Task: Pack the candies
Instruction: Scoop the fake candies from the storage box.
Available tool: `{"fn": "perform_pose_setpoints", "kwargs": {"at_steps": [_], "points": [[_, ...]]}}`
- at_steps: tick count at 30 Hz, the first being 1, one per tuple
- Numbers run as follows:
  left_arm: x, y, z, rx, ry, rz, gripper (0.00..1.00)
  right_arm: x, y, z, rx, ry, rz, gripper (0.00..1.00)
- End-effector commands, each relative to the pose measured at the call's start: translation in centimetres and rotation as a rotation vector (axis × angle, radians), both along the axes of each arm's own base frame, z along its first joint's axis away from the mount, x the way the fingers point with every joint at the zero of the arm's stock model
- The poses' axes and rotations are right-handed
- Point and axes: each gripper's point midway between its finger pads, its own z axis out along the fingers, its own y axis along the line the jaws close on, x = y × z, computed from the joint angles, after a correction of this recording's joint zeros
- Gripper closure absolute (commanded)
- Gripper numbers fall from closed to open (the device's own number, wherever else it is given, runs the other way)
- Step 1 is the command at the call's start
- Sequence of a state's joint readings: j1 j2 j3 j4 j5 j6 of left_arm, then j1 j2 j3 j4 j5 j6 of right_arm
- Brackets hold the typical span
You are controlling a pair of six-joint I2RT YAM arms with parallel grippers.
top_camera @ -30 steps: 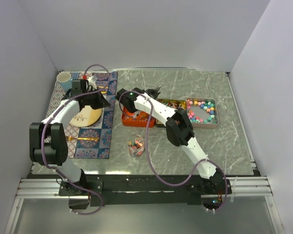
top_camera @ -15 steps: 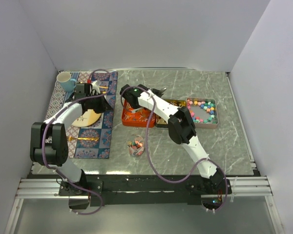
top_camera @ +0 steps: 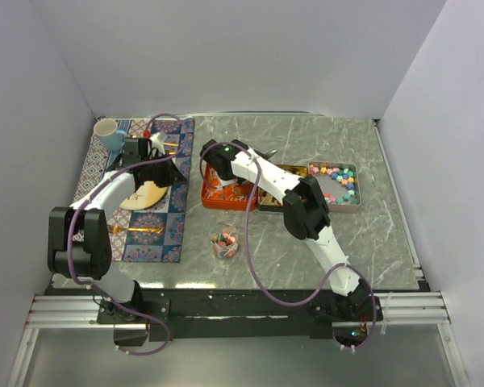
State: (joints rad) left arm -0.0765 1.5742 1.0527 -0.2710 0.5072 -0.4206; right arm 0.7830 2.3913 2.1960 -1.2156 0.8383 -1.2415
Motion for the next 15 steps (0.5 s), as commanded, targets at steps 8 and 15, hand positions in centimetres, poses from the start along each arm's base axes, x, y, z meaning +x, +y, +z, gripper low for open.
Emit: {"fn": "perform_pose_setpoints", "kwargs": {"at_steps": [8, 15], "points": [[-0.7, -0.1, 2.5, 0.005, -0.111, -0.011, 0.99, -0.1, -3.0, 2.7, 0.001, -0.029, -0.093, 1.00], [-1.1, -0.1, 2.4, -0.001, -0.121, -0.009, 0.99, 1.2, -3.0, 0.3, -0.163, -0.024, -0.083, 1.00]]}}
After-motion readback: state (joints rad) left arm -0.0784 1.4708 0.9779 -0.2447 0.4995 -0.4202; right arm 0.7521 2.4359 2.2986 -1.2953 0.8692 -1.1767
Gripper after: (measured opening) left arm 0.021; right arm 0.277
